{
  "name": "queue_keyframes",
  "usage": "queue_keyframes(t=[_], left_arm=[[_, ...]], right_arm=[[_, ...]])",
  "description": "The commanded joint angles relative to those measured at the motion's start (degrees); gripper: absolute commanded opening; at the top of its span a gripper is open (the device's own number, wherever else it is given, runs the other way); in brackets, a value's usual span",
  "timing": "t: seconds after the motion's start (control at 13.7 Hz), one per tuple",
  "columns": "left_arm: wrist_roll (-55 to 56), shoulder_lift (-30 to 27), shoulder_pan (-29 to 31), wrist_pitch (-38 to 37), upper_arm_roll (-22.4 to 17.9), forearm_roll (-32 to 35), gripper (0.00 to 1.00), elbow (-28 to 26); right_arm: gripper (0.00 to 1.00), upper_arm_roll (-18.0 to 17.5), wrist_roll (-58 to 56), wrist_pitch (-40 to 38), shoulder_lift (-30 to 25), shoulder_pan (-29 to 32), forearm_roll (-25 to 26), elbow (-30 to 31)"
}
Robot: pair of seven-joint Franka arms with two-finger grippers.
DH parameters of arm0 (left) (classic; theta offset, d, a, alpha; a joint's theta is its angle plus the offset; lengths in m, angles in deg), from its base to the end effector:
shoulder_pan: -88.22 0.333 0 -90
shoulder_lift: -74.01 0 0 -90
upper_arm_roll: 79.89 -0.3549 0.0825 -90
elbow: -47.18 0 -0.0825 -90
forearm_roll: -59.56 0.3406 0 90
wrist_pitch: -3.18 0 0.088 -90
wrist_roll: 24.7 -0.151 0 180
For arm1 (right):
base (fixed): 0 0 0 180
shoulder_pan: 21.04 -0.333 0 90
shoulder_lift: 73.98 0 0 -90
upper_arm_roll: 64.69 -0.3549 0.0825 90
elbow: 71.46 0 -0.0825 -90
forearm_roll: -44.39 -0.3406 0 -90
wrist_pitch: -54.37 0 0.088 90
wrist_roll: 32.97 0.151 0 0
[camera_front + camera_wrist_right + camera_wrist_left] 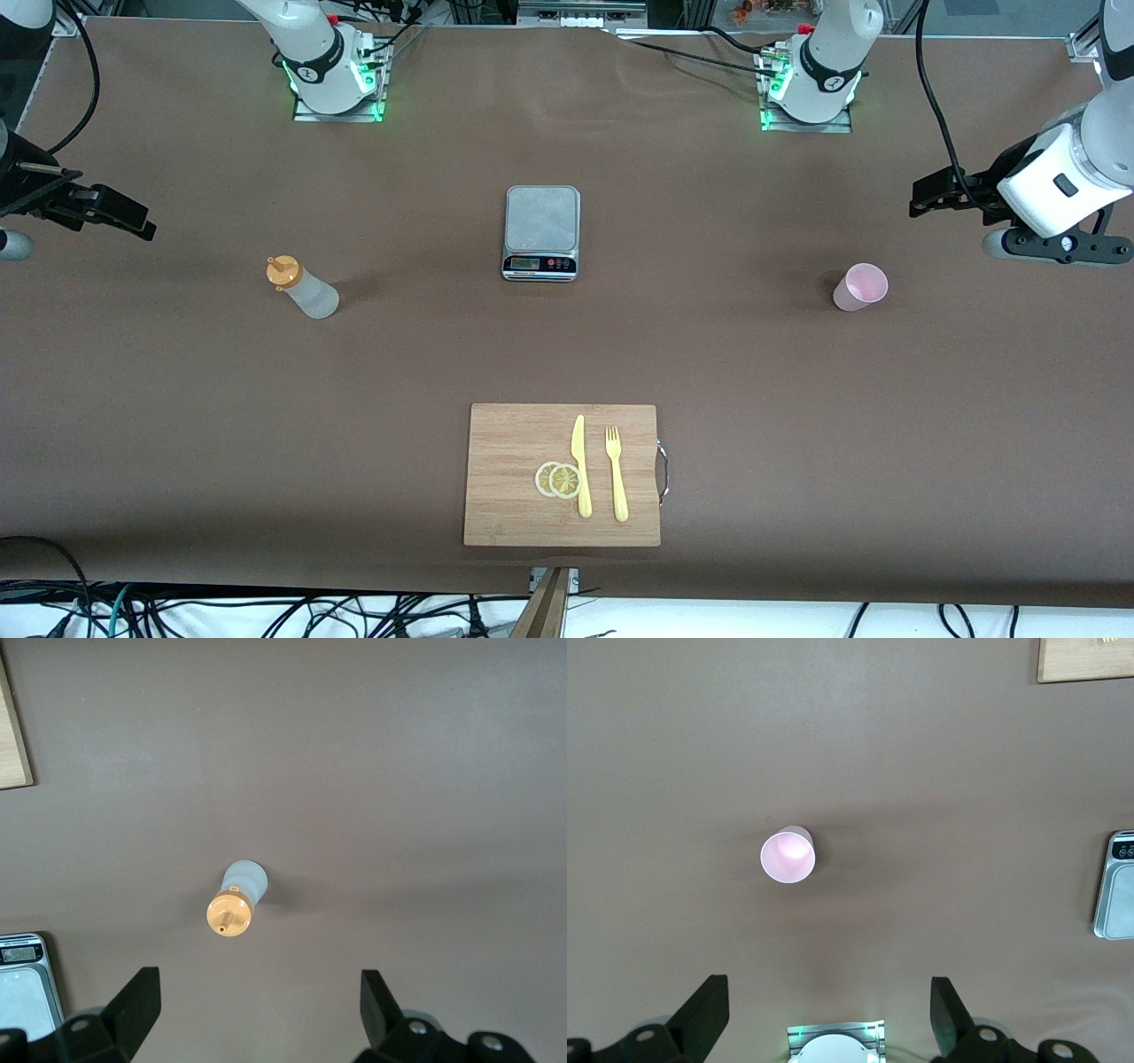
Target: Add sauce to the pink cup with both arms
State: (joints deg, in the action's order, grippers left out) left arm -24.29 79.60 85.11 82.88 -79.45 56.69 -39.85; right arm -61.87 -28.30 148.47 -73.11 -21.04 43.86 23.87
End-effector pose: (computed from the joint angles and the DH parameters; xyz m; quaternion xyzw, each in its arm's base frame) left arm 0.5112 -0.0398 0.5784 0.9929 -0.0289 -0.1133 0.0215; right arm 0.5172 -0.0240 0.5777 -0.9977 0.0657 0.0184 0.0039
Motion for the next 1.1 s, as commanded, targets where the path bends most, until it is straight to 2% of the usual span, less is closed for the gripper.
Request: queue_keyframes(t=[0.0,0.37,0.51,0.88,1.02], left_arm=[[0.12,1.61,0.46,-0.68,-0.44,0.49,1.0,2.91],[-3.31,5.3,3.27,-0.33,-0.53,1.02,1.0,3.1],[-3.57,7.41,5.12,3.51,-0.53,1.9,1.0,1.88],[-7.7,7.77,6.0,18.18,-0.53,5.85,1.0,-9.8],[-9.01,8.38,7.31,26.26,-0.62,5.95,1.0,-14.98]], right_arm=[[1.0,-0.27,-0.71,-0.06,-0.95,0.35,-0.97,0.82],[1.0,-0.27,-0.62,-0.06,-0.95,0.35,-0.97,0.82],[1.0,-0.27,-0.62,-0.06,-0.95,0.35,-0.97,0.82],[1.0,-0.36,-0.71,-0.06,-0.95,0.26,-0.97,0.82],[1.0,-0.36,-0.62,-0.06,-0.95,0.26,-0.97,0.82]])
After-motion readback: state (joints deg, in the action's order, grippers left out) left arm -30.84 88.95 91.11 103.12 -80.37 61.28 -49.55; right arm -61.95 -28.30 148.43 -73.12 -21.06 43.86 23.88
